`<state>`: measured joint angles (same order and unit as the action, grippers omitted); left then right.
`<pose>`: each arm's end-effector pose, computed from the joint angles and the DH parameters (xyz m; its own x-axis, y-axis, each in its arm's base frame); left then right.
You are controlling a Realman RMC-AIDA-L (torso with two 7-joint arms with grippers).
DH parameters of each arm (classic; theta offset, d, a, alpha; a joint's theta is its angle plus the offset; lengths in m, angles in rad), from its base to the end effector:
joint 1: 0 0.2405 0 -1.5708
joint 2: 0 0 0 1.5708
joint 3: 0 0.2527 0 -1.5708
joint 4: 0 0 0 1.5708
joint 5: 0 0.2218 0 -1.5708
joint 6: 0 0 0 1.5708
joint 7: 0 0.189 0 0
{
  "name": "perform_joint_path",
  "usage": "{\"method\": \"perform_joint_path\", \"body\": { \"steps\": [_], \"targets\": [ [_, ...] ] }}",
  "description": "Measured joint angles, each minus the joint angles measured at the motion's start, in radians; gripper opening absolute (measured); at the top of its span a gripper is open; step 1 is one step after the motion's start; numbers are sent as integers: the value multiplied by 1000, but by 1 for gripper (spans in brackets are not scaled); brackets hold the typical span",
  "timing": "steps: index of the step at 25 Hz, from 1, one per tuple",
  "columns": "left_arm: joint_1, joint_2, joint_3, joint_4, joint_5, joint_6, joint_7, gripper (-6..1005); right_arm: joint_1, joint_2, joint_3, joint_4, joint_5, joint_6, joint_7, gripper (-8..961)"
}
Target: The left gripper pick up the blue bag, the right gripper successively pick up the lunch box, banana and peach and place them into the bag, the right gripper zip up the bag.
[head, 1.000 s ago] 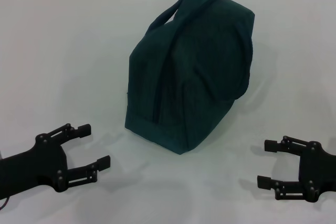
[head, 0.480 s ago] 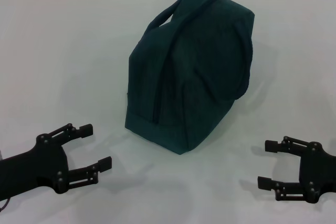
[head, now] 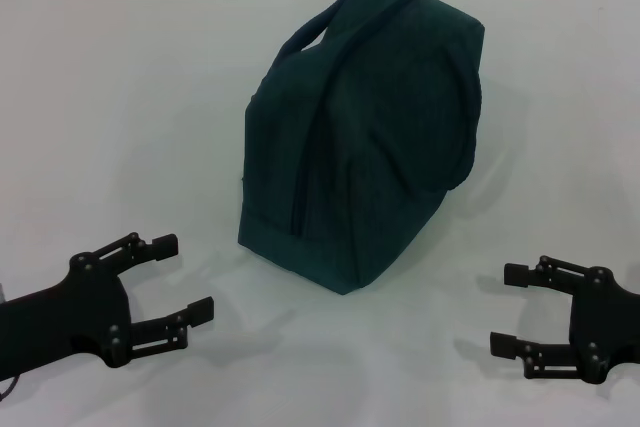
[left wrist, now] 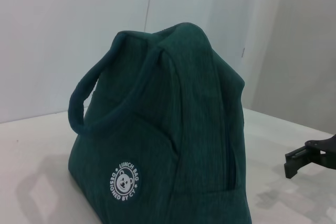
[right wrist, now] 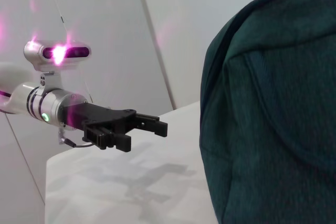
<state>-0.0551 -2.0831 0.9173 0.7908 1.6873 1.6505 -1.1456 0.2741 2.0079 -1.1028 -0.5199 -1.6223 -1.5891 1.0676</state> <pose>-0.3144 0.2359 -0.0220 0.7568 0.2785 0.5914 0.4924 -0.8379 -0.2354 0.2924 0.2634 -0.0604 0.7919 -0.2766 -0.5445 -0.3856 -0.9178 -0.0946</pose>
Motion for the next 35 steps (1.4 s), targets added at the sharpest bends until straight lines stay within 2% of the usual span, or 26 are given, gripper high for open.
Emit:
{"method": "perform_joint_path", "body": {
  "steps": [6,35],
  "targets": [
    [-6,-1,-24,-5,2,1,2,895,1,0,0,0,4,-1,0,869],
    [-6,0,-24,2,-2,14,-4,895,0,2,0,3,4,0,-11,869]
  ]
}}
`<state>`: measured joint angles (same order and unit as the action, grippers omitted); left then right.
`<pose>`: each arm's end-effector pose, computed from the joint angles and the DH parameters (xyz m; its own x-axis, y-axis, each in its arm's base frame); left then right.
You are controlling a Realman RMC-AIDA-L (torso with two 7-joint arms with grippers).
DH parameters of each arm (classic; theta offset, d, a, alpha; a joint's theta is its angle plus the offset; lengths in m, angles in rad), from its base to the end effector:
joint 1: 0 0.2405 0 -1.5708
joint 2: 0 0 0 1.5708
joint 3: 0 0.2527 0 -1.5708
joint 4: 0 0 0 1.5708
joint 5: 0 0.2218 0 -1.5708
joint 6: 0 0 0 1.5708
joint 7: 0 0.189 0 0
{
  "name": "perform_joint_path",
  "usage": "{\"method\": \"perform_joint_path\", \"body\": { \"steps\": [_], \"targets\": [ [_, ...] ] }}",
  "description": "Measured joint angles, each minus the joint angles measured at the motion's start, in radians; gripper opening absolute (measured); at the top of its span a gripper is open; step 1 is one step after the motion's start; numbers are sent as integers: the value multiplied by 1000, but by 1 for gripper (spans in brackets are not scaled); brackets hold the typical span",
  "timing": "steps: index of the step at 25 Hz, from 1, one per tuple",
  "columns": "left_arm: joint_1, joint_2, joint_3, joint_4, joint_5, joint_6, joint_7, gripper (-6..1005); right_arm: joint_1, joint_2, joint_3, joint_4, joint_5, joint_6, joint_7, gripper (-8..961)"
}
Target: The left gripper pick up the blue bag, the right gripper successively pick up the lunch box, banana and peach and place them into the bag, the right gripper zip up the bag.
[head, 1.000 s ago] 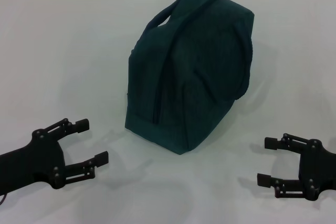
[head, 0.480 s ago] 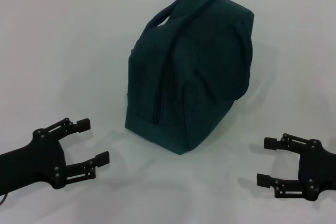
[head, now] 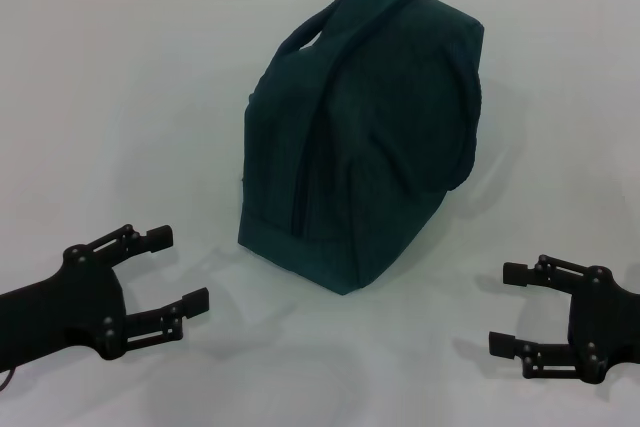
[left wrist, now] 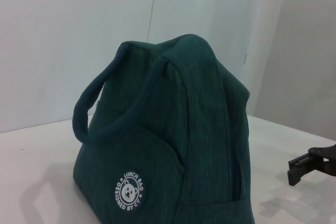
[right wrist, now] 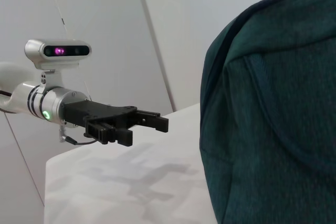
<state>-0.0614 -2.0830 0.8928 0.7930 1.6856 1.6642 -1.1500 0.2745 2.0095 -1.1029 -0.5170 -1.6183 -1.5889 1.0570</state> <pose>-0.3132 0.2384 -0.0167 0.7505 0.2686 0.6039 0.4939 -0.8350 -0.2425 0.2918 0.2635 -0.0610 0.7925 -0.2684 -0.5477 -0.3802 -0.9195 -0.0995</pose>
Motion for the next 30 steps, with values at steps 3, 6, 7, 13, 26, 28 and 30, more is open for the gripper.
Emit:
{"method": "perform_joint_path", "body": {
  "steps": [3,6,7,13,26,28,30],
  "targets": [
    [0,0,0,0,0,0,0,895,0,0,0,1,0,1,0,869],
    [0,0,0,0,0,0,0,895,0,0,0,9,7,3,0,869],
    [0,0,0,0,0,0,-1,895,0,0,0,9,7,3,0,869],
    [-1,0,0,0,0,0,-1,895,0,0,0,11,12,5,0,869],
    [-3,0,0,2,-5,2,-1,895,0,0,0,11,24,7,0,869],
    [-3,0,0,3,-5,3,-1,895,0,0,0,11,24,7,0,868],
    [-3,0,0,3,-5,5,-1,895,0,0,0,11,25,7,0,868]
  ]
}}
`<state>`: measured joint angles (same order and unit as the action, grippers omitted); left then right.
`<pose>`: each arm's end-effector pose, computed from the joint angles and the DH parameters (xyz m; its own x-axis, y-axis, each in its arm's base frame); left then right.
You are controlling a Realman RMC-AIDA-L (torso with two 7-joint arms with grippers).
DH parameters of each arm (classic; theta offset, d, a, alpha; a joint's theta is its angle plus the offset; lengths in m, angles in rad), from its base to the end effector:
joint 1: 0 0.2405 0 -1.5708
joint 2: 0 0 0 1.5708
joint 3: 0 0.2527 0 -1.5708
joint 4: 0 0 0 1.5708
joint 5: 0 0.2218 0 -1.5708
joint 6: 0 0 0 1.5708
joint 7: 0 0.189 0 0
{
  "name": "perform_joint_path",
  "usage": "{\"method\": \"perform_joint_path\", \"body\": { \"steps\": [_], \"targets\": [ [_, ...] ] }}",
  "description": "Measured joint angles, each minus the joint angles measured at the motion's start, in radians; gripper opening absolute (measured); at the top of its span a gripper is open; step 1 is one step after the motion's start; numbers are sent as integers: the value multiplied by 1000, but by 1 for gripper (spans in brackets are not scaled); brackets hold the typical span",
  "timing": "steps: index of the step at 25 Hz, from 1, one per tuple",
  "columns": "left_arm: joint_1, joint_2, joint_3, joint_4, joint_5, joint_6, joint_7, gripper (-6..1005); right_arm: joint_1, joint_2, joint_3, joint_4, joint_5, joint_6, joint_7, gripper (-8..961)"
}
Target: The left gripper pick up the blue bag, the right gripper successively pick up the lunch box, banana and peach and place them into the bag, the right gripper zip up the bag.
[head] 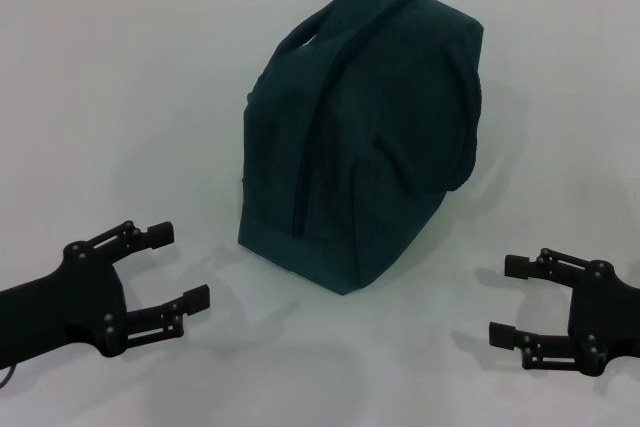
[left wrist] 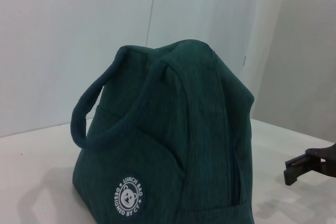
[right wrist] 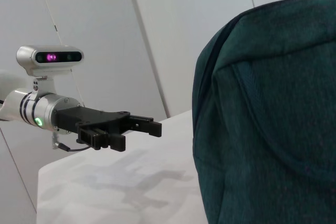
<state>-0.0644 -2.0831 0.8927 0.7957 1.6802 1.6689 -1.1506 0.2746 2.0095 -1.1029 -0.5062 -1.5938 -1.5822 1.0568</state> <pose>-0.3111 0.2397 -0.0157 0.7496 0.2610 0.6082 0.4887 -0.8380 -0.2426 0.2915 0.2659 -0.0601 0.7797 -0.2722 -0.5639 -0.3966 -0.9116 -0.1084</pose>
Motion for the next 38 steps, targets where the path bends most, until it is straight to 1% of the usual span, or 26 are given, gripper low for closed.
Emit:
{"method": "perform_joint_path", "body": {
  "steps": [38],
  "targets": [
    [-2,0,-11,0,-1,9,2,895,2,0,0,5,3,-8,0,868]
  ]
}}
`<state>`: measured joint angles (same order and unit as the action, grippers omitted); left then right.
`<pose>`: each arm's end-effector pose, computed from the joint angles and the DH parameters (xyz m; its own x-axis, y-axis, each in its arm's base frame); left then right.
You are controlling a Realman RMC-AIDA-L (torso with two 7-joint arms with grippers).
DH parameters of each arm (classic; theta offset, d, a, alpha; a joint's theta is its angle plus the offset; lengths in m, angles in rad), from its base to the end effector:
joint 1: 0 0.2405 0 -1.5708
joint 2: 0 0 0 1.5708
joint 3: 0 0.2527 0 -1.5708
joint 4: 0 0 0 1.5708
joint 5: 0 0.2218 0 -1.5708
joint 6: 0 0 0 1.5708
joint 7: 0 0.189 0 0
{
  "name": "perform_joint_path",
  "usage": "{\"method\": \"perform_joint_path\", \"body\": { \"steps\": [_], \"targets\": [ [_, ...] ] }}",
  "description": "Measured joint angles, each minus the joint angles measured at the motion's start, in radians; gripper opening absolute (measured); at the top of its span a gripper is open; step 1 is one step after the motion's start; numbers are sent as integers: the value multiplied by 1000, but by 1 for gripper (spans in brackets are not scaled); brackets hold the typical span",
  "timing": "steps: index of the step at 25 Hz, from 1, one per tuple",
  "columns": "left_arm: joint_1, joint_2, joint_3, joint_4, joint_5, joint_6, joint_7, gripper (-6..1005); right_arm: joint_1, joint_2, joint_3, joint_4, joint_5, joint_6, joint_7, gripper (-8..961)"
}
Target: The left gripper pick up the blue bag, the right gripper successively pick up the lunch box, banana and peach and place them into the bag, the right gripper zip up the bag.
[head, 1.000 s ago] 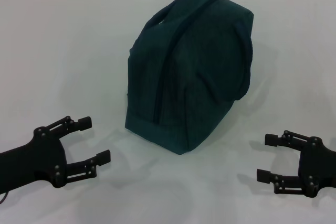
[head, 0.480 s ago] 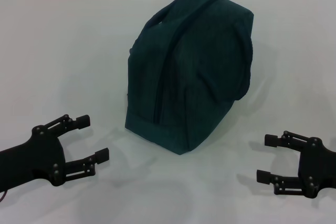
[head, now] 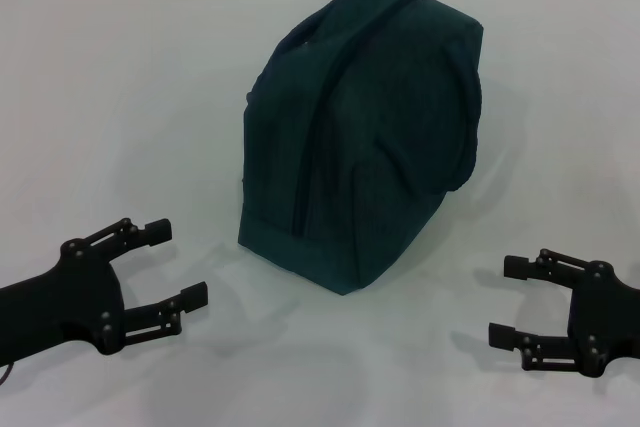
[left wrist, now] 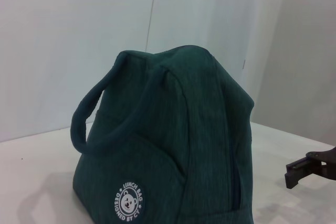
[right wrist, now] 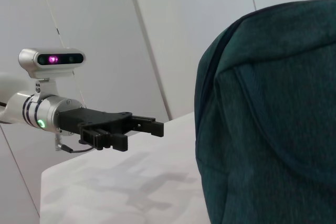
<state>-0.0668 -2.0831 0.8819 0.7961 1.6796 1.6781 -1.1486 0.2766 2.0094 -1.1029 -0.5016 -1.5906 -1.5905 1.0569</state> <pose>-0.3103 0.2402 -0.0134 0.7478 0.2534 0.6137 0.4858 -0.8389 -0.2456 0.2900 0.2651 -0.0600 0.7751 -0.2727 -0.5700 -0.3956 -0.9128 -0.1011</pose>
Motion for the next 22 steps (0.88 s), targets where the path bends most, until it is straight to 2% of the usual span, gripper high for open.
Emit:
{"method": "perform_joint_path", "body": {
  "steps": [22],
  "targets": [
    [-12,2,0,0,3,0,-2,895,3,0,0,0,0,-1,0,868]
  ]
}}
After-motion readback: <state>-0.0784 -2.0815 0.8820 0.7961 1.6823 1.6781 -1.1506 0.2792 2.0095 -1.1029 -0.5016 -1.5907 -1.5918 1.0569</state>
